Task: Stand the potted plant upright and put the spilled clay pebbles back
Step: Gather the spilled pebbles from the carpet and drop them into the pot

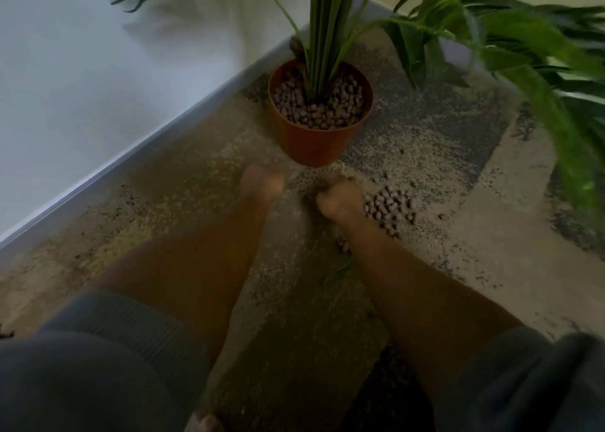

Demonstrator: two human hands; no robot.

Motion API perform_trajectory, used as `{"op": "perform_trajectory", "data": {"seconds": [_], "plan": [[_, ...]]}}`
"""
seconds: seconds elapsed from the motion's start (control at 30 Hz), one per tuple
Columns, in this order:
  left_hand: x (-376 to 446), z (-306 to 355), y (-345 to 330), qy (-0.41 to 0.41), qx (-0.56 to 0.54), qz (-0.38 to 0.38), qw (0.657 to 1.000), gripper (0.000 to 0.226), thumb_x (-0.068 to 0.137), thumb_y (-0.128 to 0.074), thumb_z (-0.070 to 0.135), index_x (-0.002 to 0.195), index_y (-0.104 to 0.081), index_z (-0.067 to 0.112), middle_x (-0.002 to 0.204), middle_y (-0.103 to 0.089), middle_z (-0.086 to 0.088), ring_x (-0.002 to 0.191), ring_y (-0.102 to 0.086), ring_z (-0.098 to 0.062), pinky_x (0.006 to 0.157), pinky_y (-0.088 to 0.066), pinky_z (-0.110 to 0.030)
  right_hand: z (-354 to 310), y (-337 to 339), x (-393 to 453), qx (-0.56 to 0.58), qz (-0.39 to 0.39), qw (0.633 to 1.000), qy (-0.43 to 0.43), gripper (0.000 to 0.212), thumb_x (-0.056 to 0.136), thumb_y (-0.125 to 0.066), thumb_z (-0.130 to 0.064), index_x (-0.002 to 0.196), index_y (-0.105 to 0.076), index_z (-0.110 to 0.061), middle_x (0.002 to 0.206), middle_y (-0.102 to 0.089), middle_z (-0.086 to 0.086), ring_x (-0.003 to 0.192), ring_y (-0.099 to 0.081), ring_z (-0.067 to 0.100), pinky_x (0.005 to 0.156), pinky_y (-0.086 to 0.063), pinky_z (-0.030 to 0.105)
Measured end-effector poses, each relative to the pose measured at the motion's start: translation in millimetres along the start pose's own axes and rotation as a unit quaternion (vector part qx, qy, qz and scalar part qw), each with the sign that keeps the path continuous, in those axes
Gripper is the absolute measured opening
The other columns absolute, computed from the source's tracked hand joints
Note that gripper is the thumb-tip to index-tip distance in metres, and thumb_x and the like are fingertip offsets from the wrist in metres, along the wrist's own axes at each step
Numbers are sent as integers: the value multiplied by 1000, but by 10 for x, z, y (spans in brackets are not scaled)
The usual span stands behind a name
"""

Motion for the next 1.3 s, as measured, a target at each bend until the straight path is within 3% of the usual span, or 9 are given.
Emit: {"op": "perform_trajectory", "data": {"seconds": [0.1,0.2,0.3,0.37,0.43,0.7,0.9,1.1,1.3], "plan": [[176,43,-28,-86,121,-24,989,14,90,-56,14,95,-66,5,97,-68,-13,62,-56,-14,46,-40,-20,125,-41,86,-48,19,998,-21,45,92,-55,-25,133,-46,-11,143,-33,18,131,-35,35,100,-46,44],[317,71,-68,-104,122,-33,987,43,84,-62,11,126,-58,5,117,-63,-16,83,-64,-21,43,-43,-21,197,-98,163,-76,31,996,-25,45,91,-56,-23,132,-47,-7,145,-27,16,134,-26,37,103,-41,45],[447,23,-157,-113,162,-20,980,54,81,-62,19,134,-53,10,132,-56,-14,116,-57,-30,79,-56,-34,262,-102,249,-84,42,996,5,35,94,-52,-20,126,-55,-8,145,-32,15,132,-27,37,101,-38,41],[488,12,-215,-134,197,1,971,43,83,-57,26,123,-61,10,129,-57,-11,125,-48,-31,106,-41,-39,312,-92,302,-82,52,994,39,29,95,-50,-22,119,-61,-9,139,-43,16,128,-33,34,98,-40,36],[507,11,-251,-147,206,19,967,30,86,-50,27,108,-65,12,124,-60,-7,127,-44,-27,113,-27,-35,335,-64,321,-62,65,995,52,27,94,-53,-23,115,-65,-11,132,-51,16,124,-42,32,96,-42,33],[427,36,-286,-144,131,32,980,19,91,-53,16,93,-71,20,109,-70,-4,102,-64,-21,85,-50,-28,360,-9,365,-70,69,988,115,23,96,-49,-15,107,-68,-7,118,-65,10,113,-49,28,84,-33,26],[319,-5,-382,-188,88,-51,977,17,91,-62,30,102,-68,19,99,-68,3,94,-63,-13,77,-46,-23,500,162,375,-76,260,963,11,39,97,-46,-33,128,-58,-12,127,-51,13,118,-41,31,96,-40,39],[235,5,-450,-213,132,-74,965,23,87,-68,35,106,-68,24,94,-63,7,90,-62,-11,76,-46,-22,707,291,599,5,182,983,-15,34,93,-50,-11,126,-55,-6,130,-44,15,119,-49,32,91,-42,32],[195,76,-488,-178,162,-51,969,22,89,-64,30,109,-68,23,111,-69,2,100,-65,-17,86,-53,-29,753,270,651,-36,116,993,-3,38,92,-49,-18,127,-60,-12,134,-36,15,123,-40,34,105,-39,39]]}}
Point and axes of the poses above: each hand's wrist, its own x-axis towards the middle knuckle, its own y-axis out of the back of the hand, z = x × y, the point moved 2 cm from there along x, towards the middle knuckle
